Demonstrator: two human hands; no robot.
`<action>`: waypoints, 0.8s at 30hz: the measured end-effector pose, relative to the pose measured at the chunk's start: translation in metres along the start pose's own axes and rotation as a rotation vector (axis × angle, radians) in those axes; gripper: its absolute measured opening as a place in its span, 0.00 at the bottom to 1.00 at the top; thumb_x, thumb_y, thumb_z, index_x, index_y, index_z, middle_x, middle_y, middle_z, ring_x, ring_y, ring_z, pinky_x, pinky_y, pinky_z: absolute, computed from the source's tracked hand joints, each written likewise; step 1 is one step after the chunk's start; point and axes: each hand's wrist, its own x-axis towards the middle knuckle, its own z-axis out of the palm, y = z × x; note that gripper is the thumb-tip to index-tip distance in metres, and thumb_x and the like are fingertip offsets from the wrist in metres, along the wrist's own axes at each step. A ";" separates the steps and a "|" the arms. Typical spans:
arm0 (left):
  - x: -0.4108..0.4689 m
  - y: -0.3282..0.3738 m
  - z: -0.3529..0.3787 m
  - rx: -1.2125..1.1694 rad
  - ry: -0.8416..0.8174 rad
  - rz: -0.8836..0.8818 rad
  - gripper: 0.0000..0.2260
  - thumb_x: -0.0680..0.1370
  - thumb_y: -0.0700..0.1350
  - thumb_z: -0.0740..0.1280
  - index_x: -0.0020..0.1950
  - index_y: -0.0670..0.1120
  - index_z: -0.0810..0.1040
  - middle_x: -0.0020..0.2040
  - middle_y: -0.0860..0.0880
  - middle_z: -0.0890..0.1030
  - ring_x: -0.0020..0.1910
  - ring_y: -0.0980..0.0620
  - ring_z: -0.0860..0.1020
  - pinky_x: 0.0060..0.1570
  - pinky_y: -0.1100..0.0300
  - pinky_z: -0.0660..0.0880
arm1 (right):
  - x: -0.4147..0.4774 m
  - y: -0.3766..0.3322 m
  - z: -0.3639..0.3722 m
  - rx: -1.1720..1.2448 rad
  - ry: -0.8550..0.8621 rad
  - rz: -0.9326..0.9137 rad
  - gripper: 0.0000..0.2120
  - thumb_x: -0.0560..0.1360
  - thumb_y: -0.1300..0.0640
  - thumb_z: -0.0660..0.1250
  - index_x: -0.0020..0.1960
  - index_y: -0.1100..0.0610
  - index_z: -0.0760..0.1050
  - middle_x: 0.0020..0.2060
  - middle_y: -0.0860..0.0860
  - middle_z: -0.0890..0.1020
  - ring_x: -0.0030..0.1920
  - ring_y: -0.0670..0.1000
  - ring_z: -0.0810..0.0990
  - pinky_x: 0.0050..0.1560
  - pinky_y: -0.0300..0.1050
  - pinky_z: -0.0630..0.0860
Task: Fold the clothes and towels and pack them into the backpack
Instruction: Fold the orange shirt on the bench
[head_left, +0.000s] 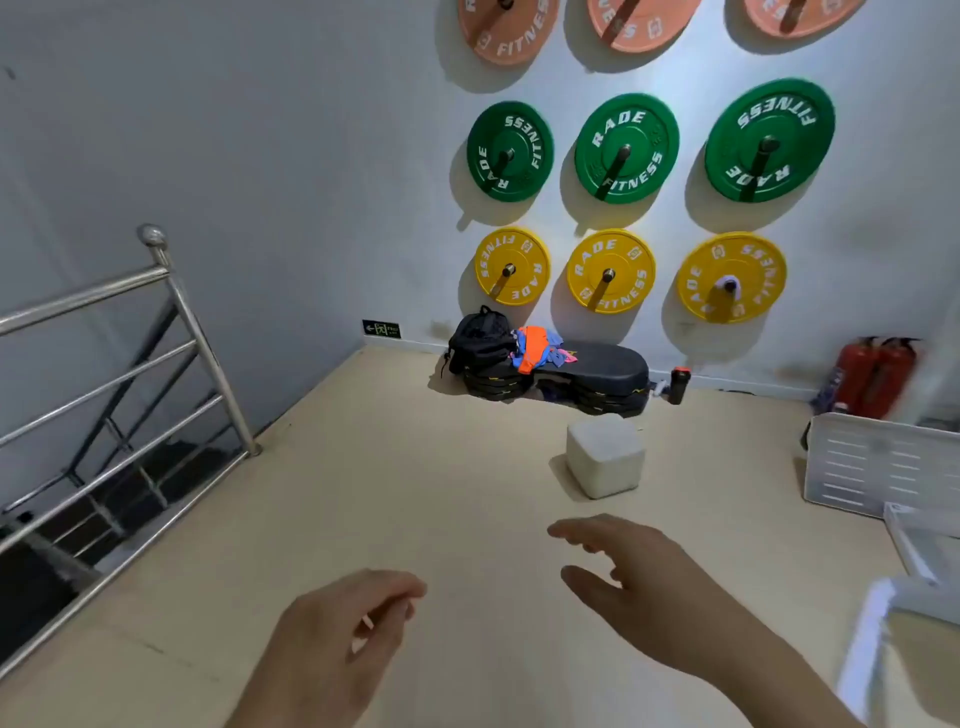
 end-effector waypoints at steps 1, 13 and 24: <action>0.014 -0.015 0.010 -0.006 0.028 -0.016 0.17 0.68 0.43 0.67 0.47 0.66 0.78 0.37 0.65 0.81 0.33 0.63 0.79 0.34 0.76 0.70 | 0.018 0.010 0.005 0.008 -0.026 0.019 0.19 0.79 0.45 0.60 0.69 0.40 0.66 0.60 0.36 0.73 0.60 0.36 0.70 0.59 0.31 0.68; 0.336 -0.180 0.063 -0.079 -0.063 -0.194 0.18 0.76 0.37 0.66 0.42 0.62 0.81 0.31 0.53 0.77 0.28 0.57 0.71 0.30 0.66 0.67 | 0.324 0.126 -0.001 0.411 0.175 0.330 0.17 0.76 0.47 0.66 0.65 0.40 0.70 0.56 0.38 0.77 0.55 0.37 0.76 0.54 0.36 0.74; 0.657 -0.218 0.160 -0.241 -0.195 -0.188 0.13 0.78 0.37 0.64 0.44 0.55 0.82 0.36 0.54 0.80 0.34 0.57 0.75 0.36 0.65 0.71 | 0.536 0.265 -0.059 1.278 0.461 0.654 0.10 0.80 0.57 0.61 0.56 0.55 0.79 0.47 0.56 0.85 0.48 0.54 0.84 0.51 0.48 0.77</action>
